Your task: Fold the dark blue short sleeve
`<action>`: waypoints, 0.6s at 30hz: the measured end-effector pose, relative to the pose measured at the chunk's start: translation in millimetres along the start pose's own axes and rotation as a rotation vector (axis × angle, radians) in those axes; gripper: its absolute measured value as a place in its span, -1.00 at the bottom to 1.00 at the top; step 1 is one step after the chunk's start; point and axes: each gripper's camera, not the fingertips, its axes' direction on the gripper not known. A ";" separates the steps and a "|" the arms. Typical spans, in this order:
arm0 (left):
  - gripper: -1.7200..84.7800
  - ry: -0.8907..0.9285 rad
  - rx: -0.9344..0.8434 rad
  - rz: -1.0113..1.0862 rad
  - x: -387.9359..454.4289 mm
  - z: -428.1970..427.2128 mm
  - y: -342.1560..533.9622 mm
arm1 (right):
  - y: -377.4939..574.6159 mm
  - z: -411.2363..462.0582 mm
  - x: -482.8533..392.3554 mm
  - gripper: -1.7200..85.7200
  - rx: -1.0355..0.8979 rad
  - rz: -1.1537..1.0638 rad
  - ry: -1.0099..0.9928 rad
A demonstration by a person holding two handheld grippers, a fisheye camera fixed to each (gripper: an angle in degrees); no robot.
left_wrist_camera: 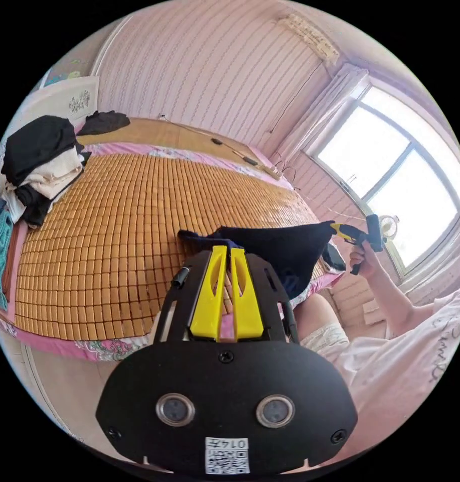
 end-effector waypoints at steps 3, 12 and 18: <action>-0.98 0.060 0.195 0.064 17.7 -74.5 -40.7 | -23.0 -62.0 -20.2 -0.92 0.156 -0.089 -0.094; -0.98 0.162 0.691 0.225 78.4 -286.4 -26.4 | -30.2 -245.7 -105.9 -0.93 0.489 -0.378 -0.231; -0.98 0.091 0.892 0.378 147.6 -373.1 38.9 | 8.6 -319.4 -180.0 -0.93 0.522 -0.612 -0.193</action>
